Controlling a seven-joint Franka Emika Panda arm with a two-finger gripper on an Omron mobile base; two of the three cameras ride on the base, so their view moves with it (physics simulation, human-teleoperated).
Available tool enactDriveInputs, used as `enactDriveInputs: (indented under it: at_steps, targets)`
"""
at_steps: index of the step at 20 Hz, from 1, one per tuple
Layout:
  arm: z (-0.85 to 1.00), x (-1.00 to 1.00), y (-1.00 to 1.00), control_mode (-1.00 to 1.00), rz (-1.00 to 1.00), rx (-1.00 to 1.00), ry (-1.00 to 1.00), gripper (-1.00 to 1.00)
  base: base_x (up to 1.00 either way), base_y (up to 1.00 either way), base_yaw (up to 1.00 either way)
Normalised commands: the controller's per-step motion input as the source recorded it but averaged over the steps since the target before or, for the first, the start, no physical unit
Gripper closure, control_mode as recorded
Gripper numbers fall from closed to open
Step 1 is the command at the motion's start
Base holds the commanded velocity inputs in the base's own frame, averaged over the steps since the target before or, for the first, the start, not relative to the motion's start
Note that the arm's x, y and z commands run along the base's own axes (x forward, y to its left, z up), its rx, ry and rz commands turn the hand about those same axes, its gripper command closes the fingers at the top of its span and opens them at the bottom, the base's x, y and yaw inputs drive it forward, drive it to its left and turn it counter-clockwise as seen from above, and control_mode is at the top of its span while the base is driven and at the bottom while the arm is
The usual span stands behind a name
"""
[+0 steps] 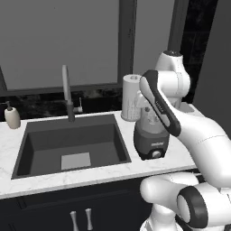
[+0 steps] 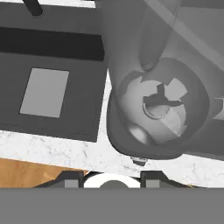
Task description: Close the lid blender by securely placing the lid on top.
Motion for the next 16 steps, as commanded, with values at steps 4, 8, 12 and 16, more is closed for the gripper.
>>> enactDriveInputs:
  at_steps: [4, 8, 12, 16]
  targets:
    - [0.00, -0.39, -0.10, -1.00, 0.00, 0.00, -0.01, -1.00, 0.00, 0.00, 0.00]
    - [0.00, -0.99, -0.61, -1.00, -0.11, 0.04, -0.03, -1.00, 0.00, 0.00, 0.00]
    - [-0.03, -0.89, -0.97, -1.00, -0.38, 0.07, 0.00, -1.00, 0.00, 0.00, 0.00]
    - [-0.03, -0.28, -1.00, -1.00, -0.53, 0.10, 0.10, -1.00, 0.00, 0.00, 0.00]
